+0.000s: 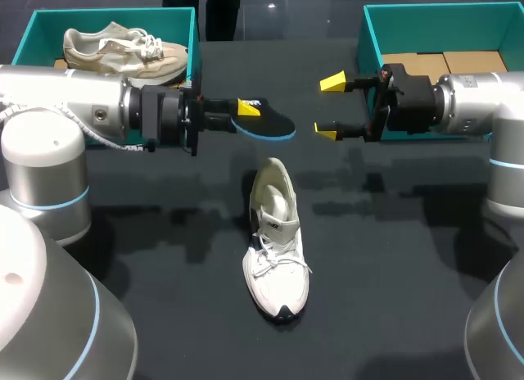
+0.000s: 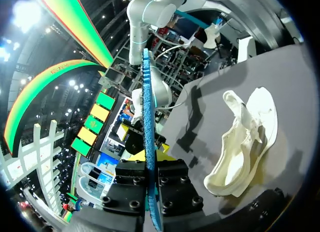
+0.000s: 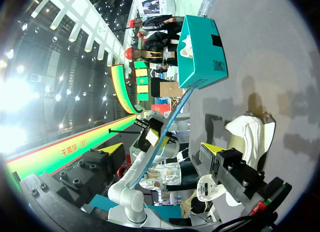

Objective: Take the shoe out of the shoebox, open the shoe tongue, remove and reinsert the insole, then place the shoe into the shoebox

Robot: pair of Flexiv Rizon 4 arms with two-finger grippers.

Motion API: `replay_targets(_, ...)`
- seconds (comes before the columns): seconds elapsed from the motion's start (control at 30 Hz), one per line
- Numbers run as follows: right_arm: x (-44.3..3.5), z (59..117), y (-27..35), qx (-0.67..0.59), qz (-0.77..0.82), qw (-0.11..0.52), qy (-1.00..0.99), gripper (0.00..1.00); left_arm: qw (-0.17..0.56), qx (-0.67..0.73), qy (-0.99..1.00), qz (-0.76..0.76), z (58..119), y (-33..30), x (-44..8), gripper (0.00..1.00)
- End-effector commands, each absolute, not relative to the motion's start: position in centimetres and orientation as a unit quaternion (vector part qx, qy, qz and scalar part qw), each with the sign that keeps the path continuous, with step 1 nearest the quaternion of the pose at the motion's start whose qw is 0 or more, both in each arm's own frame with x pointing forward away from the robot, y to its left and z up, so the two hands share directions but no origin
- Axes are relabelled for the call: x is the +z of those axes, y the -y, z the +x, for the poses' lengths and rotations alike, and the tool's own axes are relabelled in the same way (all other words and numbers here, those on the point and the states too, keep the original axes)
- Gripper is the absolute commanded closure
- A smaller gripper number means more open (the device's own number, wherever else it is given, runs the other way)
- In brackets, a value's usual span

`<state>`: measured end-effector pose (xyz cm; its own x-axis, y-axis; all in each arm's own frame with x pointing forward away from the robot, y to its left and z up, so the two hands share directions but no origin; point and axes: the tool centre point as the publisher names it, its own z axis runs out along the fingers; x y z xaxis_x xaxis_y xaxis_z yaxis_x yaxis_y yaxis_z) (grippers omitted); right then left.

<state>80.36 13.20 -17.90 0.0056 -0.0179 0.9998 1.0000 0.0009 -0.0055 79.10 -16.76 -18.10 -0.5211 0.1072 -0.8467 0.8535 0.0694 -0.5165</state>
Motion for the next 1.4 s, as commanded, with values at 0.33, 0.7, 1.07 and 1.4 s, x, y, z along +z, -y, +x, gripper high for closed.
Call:
replay_targets(0.33, -17.9, 80.3, -13.3, -0.503, -0.497, 0.506, 0.494, 0.0, 0.173, -0.625, -0.742, 0.169, 79.2, 17.0, -18.1, 1.0)
replay_targets(0.7, -17.9, 80.3, -13.3, -0.503, -0.497, 0.506, 0.494, 0.0, 0.02, -0.655, -0.755, -0.022, 79.4, 16.0, -17.1, 1.0)
replay_targets(1.07, -17.9, 80.3, -13.3, -0.503, -0.497, 0.506, 0.494, 0.0, -0.021, -0.663, -0.745, -0.068, 79.6, 16.7, -17.1, 1.0)
replay_targets(1.4, -17.9, 80.3, -13.3, -0.503, -0.497, 0.506, 0.494, 0.0, -0.212, -0.698, -0.651, -0.211, 81.2, 16.9, -15.8, 1.0)
